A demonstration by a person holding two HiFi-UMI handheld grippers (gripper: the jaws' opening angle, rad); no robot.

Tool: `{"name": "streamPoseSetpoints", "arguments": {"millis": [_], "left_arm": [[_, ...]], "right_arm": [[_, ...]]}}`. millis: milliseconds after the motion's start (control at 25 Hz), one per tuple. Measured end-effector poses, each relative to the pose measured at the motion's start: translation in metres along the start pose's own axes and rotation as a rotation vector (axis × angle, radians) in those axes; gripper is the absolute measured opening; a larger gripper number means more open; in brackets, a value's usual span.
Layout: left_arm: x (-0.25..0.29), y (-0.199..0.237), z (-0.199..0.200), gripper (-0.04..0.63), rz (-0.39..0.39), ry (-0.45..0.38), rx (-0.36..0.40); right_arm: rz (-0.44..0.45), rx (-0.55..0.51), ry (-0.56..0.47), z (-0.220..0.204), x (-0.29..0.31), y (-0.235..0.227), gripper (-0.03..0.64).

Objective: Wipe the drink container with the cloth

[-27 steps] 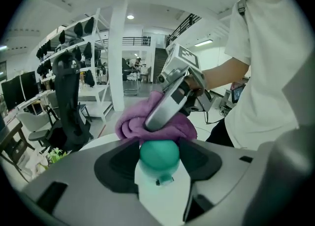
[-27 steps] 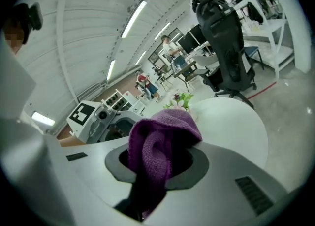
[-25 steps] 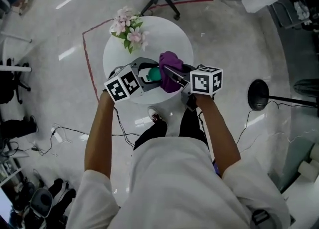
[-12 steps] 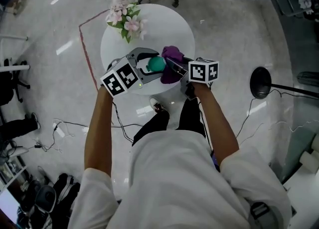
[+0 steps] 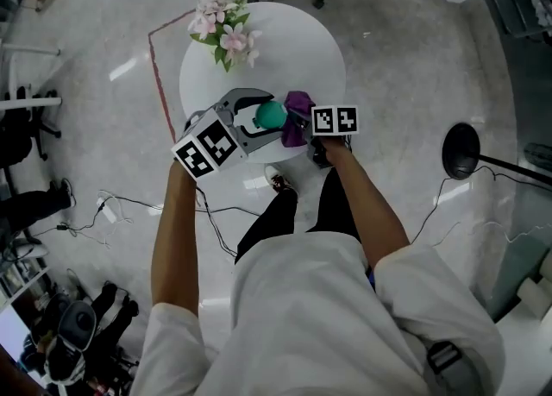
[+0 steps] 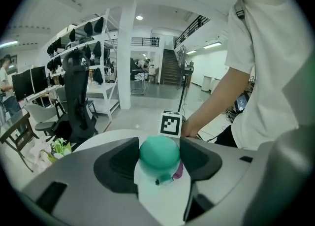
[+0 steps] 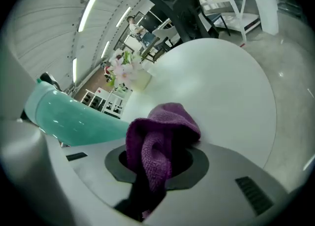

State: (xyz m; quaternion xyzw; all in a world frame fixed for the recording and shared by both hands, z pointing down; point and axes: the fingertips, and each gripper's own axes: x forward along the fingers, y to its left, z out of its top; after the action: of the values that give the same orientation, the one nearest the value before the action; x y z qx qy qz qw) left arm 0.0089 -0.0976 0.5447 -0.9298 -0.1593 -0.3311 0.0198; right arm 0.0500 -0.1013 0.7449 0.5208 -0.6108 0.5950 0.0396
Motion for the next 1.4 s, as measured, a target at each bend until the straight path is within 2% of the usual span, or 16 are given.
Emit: {"name": "streamPoseSetpoints", "arguments": {"millis": [200, 320, 520, 640, 720, 800, 880, 960, 1160, 1400], "left_arm": [[0.002, 0.003, -0.004, 0.275, 0.029, 0.026, -0.03], [0.0, 0.002, -0.009, 0.304, 0.055, 0.025, -0.072], [-0.028, 0.018, 0.013, 0.321, 0.166, -0.185, -0.238], [-0.058, 0.031, 0.031, 0.309, 0.274, -0.31, -0.322], [-0.08, 0.044, 0.04, 0.258, 0.391, -0.366, -0.361], [-0.104, 0.06, 0.042, 0.183, 0.539, -0.38, -0.388], [-0.126, 0.069, 0.04, 0.108, 0.678, -0.357, -0.409], [-0.147, 0.072, 0.043, 0.066, 0.784, -0.334, -0.419], [-0.202, 0.075, 0.081, 0.024, 0.962, -0.358, -0.345], [-0.253, 0.066, 0.121, 0.02, 1.114, -0.415, -0.294]], "right_arm": [[0.007, 0.005, 0.027, 0.0, 0.004, -0.004, 0.103], [0.024, -0.043, 0.008, 0.01, -0.017, 0.007, 0.104], [0.07, -0.206, -0.063, 0.06, -0.075, 0.037, 0.104], [0.098, -0.352, -0.11, 0.096, -0.112, 0.066, 0.106], [0.088, -0.498, -0.163, 0.126, -0.137, 0.092, 0.106], [0.067, -0.657, -0.224, 0.156, -0.16, 0.121, 0.106], [0.048, -0.792, -0.282, 0.177, -0.183, 0.151, 0.106], [0.043, -0.892, -0.331, 0.19, -0.206, 0.182, 0.106], [0.087, -1.057, -0.445, 0.219, -0.249, 0.254, 0.106], [0.139, -1.146, -0.518, 0.227, -0.281, 0.3, 0.104]]}}
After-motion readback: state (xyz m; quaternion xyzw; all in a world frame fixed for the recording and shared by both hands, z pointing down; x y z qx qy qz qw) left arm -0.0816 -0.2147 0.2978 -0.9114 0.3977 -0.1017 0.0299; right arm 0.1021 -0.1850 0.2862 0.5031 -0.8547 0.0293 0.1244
